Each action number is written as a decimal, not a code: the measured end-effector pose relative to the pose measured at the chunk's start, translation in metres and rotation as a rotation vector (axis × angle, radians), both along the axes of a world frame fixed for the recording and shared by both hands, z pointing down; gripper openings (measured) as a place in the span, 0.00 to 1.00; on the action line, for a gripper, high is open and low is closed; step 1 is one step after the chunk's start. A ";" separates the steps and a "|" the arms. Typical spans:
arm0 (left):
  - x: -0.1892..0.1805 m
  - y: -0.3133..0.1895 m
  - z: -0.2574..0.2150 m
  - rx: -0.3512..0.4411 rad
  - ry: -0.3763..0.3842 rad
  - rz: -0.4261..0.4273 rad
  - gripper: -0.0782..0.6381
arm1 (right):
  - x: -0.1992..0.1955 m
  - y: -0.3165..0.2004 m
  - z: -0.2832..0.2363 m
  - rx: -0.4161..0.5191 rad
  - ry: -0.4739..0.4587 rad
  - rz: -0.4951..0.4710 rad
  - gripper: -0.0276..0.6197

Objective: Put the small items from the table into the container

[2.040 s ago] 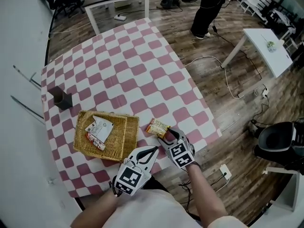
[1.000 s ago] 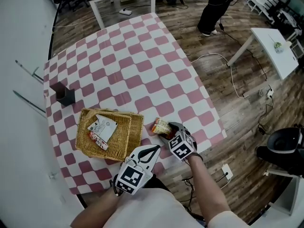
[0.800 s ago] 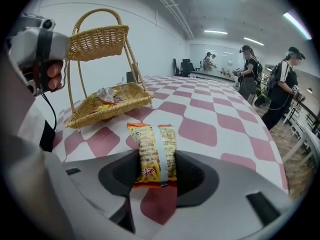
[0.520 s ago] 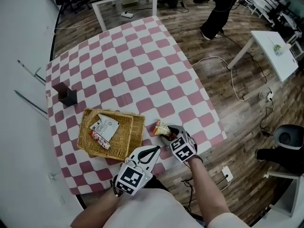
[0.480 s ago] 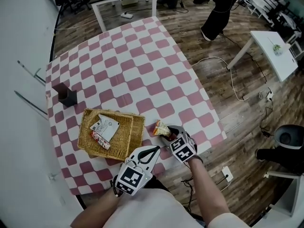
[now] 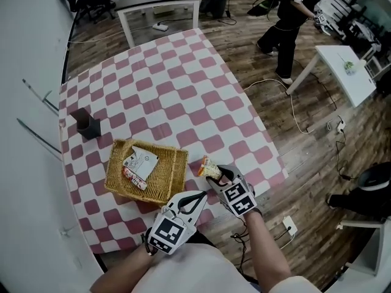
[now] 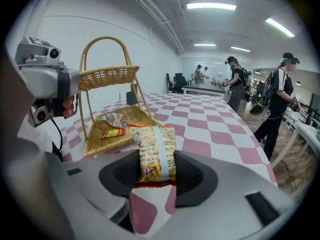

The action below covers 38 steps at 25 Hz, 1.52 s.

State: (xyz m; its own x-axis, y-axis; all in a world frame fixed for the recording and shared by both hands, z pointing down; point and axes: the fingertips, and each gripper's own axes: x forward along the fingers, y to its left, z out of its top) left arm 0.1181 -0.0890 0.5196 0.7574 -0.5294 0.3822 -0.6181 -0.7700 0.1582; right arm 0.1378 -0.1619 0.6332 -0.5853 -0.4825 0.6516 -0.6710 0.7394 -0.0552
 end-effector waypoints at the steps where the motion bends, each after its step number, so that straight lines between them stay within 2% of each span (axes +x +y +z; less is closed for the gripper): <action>1: 0.000 0.003 -0.005 0.009 0.005 0.006 0.10 | 0.000 0.001 -0.007 0.010 -0.012 0.011 0.37; 9: -0.016 0.021 -0.040 0.070 0.049 0.021 0.10 | -0.011 0.018 -0.072 0.111 -0.075 0.056 0.37; 21: -0.072 0.035 -0.073 0.130 0.078 -0.040 0.10 | -0.050 0.034 -0.146 0.228 -0.152 0.068 0.37; 25: -0.091 0.037 -0.083 0.140 0.090 -0.068 0.10 | -0.064 0.038 -0.160 0.255 -0.155 0.060 0.37; 31: -0.111 0.041 -0.091 0.115 0.127 -0.101 0.10 | -0.084 0.042 -0.172 0.275 -0.155 0.054 0.37; 38: -0.129 0.039 -0.098 0.165 0.124 -0.096 0.10 | -0.102 0.044 -0.183 0.294 -0.155 0.045 0.37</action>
